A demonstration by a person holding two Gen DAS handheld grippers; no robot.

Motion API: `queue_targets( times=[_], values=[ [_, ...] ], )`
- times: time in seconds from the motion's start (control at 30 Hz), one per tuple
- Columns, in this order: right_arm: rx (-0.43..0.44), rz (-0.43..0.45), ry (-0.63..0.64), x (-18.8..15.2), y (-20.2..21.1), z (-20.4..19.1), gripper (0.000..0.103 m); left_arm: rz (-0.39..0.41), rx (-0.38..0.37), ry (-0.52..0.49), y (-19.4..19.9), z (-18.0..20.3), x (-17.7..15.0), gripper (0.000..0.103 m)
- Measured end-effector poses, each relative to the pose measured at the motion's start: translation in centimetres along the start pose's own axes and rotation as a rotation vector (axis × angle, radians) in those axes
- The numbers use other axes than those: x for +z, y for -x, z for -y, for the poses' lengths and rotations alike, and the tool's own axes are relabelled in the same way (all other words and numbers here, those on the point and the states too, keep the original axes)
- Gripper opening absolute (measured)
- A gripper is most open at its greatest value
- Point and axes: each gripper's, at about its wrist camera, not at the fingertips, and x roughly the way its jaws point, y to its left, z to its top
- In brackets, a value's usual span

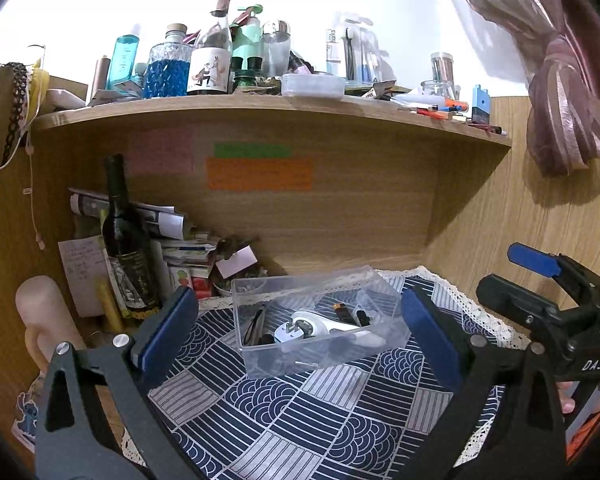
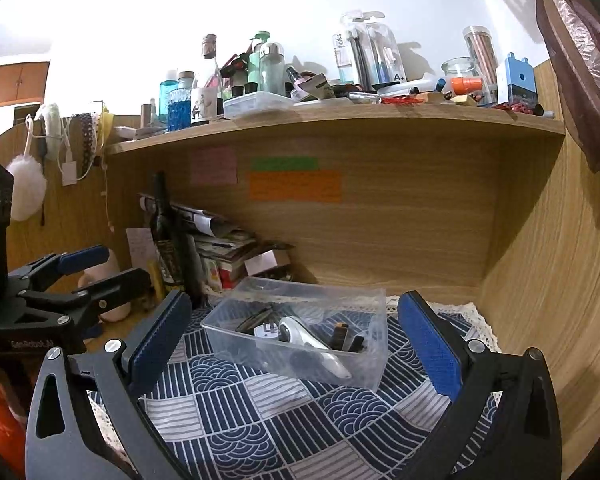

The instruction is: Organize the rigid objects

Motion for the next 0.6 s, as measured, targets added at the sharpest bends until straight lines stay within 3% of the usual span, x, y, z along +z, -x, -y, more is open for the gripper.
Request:
queue_targets(
  times=[0.6],
  values=[
    [-0.011,0.010,-0.015,-0.18,0.22,0.42,0.103,0.004,-0.031,-0.003,-0.13,0.11,-0.02,0.103]
  ],
)
